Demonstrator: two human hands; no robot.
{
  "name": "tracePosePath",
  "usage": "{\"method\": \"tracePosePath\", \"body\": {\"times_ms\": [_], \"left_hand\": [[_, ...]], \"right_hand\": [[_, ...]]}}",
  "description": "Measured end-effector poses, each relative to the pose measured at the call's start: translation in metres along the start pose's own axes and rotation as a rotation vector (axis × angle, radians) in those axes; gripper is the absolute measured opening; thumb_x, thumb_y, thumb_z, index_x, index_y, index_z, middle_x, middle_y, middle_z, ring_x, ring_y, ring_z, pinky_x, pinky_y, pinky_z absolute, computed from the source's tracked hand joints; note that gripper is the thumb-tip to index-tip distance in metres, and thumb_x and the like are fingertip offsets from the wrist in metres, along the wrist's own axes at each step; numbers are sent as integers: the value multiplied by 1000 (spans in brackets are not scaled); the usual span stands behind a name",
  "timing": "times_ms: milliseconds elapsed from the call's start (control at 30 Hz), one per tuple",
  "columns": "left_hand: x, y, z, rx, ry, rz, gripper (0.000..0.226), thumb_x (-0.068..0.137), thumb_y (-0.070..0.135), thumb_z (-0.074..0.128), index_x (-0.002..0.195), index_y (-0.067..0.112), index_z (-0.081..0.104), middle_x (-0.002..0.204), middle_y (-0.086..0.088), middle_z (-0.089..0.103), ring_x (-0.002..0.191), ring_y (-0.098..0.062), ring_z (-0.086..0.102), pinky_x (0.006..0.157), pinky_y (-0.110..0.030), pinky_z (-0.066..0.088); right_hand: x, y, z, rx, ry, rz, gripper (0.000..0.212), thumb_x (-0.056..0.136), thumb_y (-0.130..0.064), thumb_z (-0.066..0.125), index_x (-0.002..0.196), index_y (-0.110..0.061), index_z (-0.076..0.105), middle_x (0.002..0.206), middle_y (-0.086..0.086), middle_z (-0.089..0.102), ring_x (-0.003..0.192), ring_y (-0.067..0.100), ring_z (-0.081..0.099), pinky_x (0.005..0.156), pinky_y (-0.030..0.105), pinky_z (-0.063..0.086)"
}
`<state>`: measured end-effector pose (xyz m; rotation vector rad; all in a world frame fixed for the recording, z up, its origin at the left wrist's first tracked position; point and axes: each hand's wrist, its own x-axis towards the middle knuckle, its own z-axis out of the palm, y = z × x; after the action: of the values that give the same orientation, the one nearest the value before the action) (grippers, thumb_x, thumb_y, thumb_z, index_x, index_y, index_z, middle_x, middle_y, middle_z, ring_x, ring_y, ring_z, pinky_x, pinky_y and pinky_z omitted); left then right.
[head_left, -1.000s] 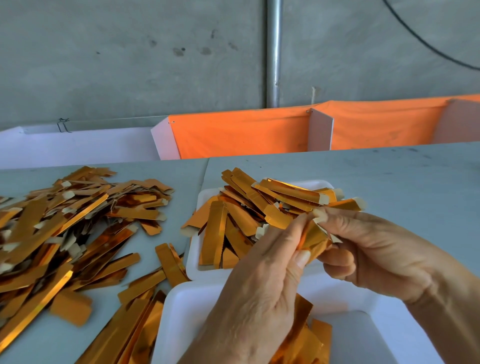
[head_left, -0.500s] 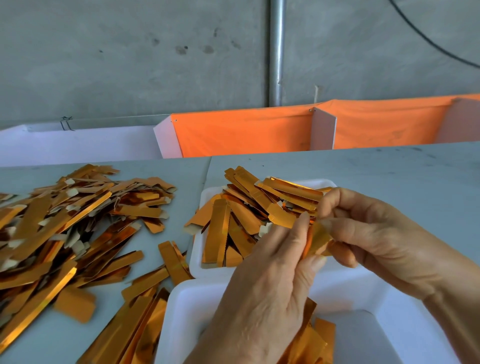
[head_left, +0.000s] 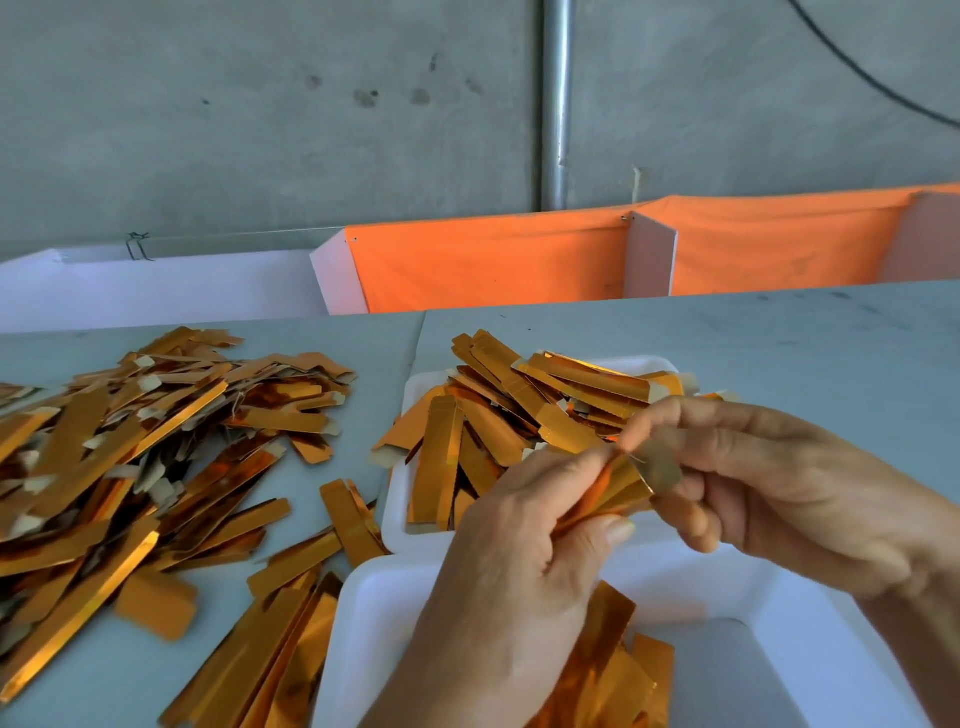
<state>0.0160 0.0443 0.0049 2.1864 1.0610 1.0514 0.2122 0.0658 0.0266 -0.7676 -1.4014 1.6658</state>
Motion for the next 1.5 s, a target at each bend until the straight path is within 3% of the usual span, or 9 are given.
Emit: {"method": "tracePosePath", "body": {"times_ms": [133,333,733,1000,1500], "left_hand": [[-1,0,1,-7,-12,2,41,92,33,56,131,43,48,104,27,47,105,5,47,83,-6,37],[-2,1,2,-9,-18,16,49,91,37,56,136,48,39,104,28,43,105,8,43,84,-1,32],[-2,0,3,-12,-33,19,52,91,38,56,138,46,37,107,28,40,106,7,43,85,-5,36],[-1,-2,1,-35,-27,-13,52,89,35,59,138,43,41,105,29,47,107,6,47,88,-5,36],[-3,-4,0,-51,-56,-40,53,88,37,59,136,45,39,105,32,43,105,10,44,84,-2,34]], "right_hand": [[1,2,-2,62,-60,25,40,67,-29,85,99,-8,71,64,2,60,52,12,58,48,20,50],[1,3,-3,53,-21,32,43,57,-25,92,92,-11,72,64,4,56,48,13,55,46,21,48],[2,0,2,11,28,74,38,55,-25,90,82,-11,68,58,2,52,44,12,50,43,20,44],[2,-1,9,-33,88,75,11,67,-8,70,76,-9,63,54,3,48,41,14,45,41,20,41],[0,-1,8,-108,57,49,12,72,-9,67,83,-7,64,58,7,51,45,17,51,44,22,45]]}}
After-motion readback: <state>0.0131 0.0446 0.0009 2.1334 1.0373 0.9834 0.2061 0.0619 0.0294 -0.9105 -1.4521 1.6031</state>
